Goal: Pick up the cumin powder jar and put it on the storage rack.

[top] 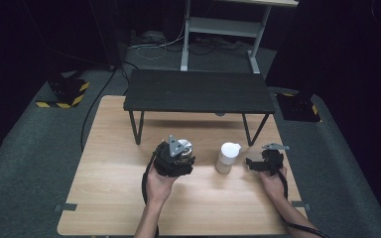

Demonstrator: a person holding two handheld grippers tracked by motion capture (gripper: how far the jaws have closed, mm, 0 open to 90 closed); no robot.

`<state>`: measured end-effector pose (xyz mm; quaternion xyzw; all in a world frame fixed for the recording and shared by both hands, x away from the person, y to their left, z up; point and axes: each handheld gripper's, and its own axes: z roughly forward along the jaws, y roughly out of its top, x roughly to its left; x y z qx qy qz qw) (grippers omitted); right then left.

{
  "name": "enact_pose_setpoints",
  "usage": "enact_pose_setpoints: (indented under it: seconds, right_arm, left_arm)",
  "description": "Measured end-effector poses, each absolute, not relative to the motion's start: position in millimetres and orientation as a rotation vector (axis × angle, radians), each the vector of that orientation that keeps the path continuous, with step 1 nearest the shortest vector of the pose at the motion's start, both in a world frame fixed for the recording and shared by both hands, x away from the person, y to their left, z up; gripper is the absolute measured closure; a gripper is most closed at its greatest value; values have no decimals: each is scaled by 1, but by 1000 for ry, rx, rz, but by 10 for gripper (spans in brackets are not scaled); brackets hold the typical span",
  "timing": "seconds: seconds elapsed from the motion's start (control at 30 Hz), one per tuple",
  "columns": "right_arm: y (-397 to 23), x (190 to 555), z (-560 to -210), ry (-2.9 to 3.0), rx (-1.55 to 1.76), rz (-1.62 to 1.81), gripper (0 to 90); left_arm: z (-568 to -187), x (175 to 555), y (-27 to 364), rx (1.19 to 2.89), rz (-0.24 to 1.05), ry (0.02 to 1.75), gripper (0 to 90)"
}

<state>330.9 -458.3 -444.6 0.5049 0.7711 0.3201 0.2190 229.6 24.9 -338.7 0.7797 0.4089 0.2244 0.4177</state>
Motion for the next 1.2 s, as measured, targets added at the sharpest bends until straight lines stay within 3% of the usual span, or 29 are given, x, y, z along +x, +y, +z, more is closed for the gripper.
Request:
enact_pose_setpoints:
  seconds: [0.8,0.83,0.9,1.2]
  right_arm:
    - [-459,331,-445,2135,1395,890,22]
    - [-459,331,-445,2135,1395,890,22]
    - [-459,331,-445,2135,1395,890,22]
    - [-459,331,-445,2134,1396,891,22]
  left_arm:
    - [-270,257,20,1924,563,985,316]
    - [-278,254,15,1820,547,1030,316]
    - [-261,263,17,1921,573,988,316]
    - [-244,283,12,1899,590,999,316]
